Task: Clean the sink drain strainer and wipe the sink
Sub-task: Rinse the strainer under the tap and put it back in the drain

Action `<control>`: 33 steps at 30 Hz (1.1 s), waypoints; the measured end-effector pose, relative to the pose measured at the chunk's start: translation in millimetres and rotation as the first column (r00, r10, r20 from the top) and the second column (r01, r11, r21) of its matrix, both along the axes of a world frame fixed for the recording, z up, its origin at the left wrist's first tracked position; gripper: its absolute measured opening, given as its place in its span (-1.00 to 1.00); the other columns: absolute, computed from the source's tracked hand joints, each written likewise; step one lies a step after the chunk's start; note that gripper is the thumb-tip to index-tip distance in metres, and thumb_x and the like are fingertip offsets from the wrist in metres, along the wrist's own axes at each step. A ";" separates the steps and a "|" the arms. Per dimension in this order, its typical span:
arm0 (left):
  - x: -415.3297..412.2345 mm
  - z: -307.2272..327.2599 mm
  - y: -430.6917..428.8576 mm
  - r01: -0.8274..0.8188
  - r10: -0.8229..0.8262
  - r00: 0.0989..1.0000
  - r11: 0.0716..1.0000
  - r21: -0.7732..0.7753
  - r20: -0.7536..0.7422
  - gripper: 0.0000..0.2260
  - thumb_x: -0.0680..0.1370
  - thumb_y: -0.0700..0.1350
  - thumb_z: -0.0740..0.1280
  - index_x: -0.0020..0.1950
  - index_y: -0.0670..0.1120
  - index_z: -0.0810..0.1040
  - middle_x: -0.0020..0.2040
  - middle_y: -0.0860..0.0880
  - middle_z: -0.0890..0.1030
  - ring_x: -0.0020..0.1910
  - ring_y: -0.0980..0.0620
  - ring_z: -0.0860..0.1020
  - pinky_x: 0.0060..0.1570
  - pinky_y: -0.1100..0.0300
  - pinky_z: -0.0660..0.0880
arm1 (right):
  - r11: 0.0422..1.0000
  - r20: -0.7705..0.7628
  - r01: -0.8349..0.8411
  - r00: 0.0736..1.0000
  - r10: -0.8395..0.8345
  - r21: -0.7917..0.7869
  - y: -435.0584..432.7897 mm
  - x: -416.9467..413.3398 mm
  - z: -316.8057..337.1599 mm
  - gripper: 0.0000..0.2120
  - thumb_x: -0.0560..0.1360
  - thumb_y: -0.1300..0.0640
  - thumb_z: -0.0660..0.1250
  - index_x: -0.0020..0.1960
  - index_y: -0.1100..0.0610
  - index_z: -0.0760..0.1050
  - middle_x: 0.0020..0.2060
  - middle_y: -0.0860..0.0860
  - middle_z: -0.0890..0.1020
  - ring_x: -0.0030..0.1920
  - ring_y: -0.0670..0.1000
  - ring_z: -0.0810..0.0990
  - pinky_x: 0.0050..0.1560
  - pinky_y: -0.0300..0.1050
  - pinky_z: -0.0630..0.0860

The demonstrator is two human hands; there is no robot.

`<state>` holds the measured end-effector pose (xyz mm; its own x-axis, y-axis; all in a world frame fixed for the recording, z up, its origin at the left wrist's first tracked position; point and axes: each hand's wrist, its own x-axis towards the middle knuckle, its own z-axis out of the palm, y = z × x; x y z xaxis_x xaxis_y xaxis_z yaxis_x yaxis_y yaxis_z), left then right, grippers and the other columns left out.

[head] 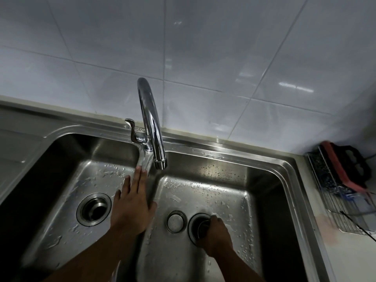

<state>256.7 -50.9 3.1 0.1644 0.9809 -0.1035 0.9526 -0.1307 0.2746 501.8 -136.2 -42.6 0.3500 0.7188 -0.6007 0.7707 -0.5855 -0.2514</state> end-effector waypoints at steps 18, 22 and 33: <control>-1.3 -7.0 0.5 -0.010 0.010 1.000 1.000 0.004 -0.026 -0.17 0.52 0.33 0.08 0.62 0.05 -0.28 0.65 0.00 -0.13 0.61 -0.17 -0.05 0.52 -0.21 0.12 | 0.989 0.097 -0.147 0.985 0.145 0.017 12.2 6.3 -40.0 -0.28 0.43 -0.02 0.46 0.50 0.04 0.22 0.37 0.09 0.30 0.34 0.15 0.34 0.29 -0.08 0.43; -0.8 -5.4 -0.1 -0.012 0.012 1.000 1.000 0.009 -0.015 -0.16 0.53 0.31 0.13 0.62 0.04 -0.27 0.65 0.00 -0.15 0.61 -0.19 -0.03 0.50 -0.22 0.13 | 0.986 0.100 -0.169 0.981 0.169 -0.004 16.1 7.3 -39.8 -0.23 0.42 -0.01 0.49 0.51 0.08 0.21 0.41 0.11 0.27 0.37 0.17 0.32 0.32 -0.02 0.46; -1.4 -6.4 -1.1 -0.010 0.011 1.000 1.000 0.029 -0.016 -0.14 0.51 0.31 0.13 0.62 0.04 -0.26 0.64 0.01 -0.17 0.60 -0.23 0.04 0.46 -0.26 0.23 | 0.977 0.164 -0.214 0.963 0.213 -0.010 21.0 -1.0 -40.2 -0.25 0.47 0.03 0.44 0.53 0.10 0.15 0.42 0.10 0.29 0.36 0.17 0.35 0.27 0.05 0.50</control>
